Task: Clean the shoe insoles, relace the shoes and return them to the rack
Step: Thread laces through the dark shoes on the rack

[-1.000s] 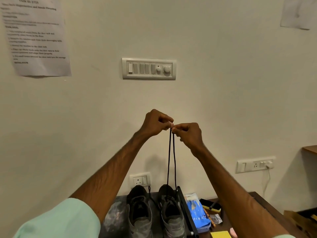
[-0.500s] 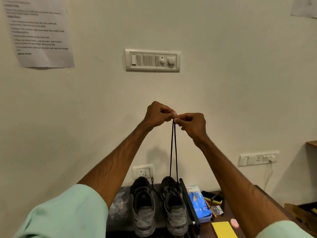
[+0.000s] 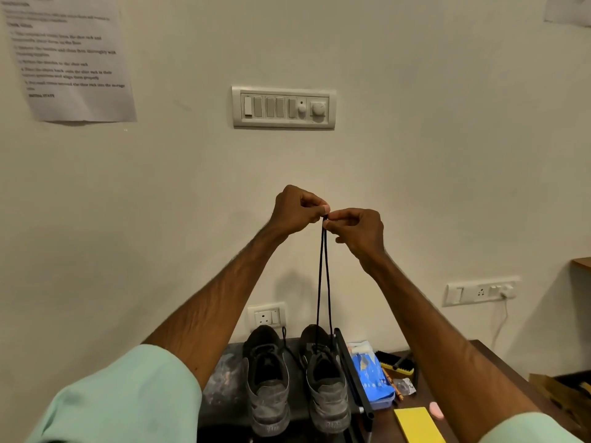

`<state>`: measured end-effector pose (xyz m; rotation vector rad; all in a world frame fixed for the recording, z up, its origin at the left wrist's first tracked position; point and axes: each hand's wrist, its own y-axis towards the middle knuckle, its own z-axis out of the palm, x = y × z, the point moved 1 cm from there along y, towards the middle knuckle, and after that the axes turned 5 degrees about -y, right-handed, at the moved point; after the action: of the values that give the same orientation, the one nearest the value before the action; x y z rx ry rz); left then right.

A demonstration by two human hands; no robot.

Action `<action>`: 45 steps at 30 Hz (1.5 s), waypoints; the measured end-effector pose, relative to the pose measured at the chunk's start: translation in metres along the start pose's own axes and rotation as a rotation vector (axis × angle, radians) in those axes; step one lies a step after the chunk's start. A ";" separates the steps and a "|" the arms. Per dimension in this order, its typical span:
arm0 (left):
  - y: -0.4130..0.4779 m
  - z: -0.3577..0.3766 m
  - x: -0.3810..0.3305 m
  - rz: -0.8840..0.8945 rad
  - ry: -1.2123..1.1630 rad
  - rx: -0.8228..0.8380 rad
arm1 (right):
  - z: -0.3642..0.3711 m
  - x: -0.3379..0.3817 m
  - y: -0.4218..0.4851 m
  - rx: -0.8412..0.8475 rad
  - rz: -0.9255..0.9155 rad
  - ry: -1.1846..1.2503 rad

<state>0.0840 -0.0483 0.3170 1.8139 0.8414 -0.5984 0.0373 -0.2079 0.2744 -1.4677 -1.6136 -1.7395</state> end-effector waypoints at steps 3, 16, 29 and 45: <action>-0.003 0.002 0.003 -0.026 -0.044 -0.029 | 0.005 -0.012 -0.007 -0.008 -0.046 -0.039; -0.015 0.009 0.028 -0.235 -0.470 -0.176 | 0.046 -0.117 -0.069 0.033 -0.024 -0.193; -0.016 0.015 0.077 -0.446 -0.977 -0.440 | 0.066 -0.186 -0.118 0.084 0.076 -0.345; -0.112 0.056 0.234 -0.652 -0.443 -0.674 | 0.040 -0.222 -0.116 0.146 0.214 -0.132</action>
<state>0.1445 -0.0076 0.0617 0.7408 1.1472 -0.9420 0.0509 -0.2229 0.0216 -1.6459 -1.5458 -1.4053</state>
